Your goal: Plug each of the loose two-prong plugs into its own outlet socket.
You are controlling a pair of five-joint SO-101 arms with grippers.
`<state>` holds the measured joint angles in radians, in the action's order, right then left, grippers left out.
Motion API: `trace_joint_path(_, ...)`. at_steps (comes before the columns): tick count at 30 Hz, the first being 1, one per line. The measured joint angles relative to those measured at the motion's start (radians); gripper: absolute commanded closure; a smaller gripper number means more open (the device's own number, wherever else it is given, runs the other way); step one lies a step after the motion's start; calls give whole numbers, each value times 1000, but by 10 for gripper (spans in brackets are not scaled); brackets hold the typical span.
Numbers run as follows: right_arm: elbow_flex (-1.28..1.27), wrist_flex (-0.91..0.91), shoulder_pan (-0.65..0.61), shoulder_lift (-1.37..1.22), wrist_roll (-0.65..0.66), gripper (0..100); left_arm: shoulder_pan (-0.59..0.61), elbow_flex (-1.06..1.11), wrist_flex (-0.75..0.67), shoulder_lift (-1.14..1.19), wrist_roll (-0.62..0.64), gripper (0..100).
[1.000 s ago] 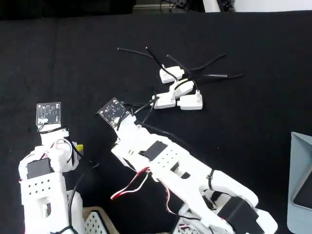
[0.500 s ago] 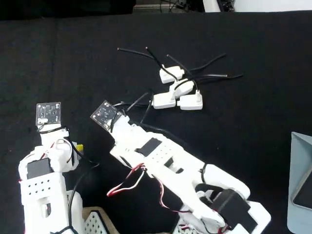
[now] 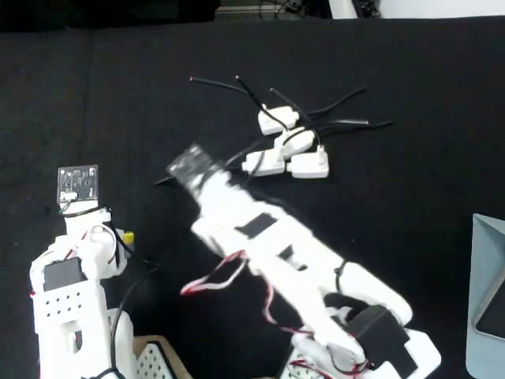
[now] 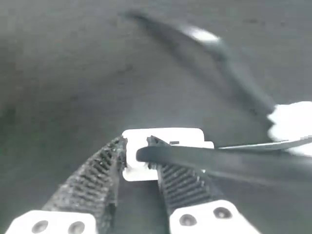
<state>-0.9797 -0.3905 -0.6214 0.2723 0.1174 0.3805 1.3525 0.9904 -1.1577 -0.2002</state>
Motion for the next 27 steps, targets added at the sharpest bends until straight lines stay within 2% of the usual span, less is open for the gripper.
trace_joint_path(9,25,216,199,-89,0,982,0,0,0,0,0,755)
trace_joint_path(12,77,226,239,-144,2,911,0,0,0,0,0,755)
trace_joint_path(16,129,161,244,-173,2,828,0,3,0,0,0,755)
trace_joint_path(24,160,-14,195,-107,2,829,0,3,0,0,0,755)
trace_joint_path(27,147,-37,170,-34,-5,877,0,3,0,0,0,755)
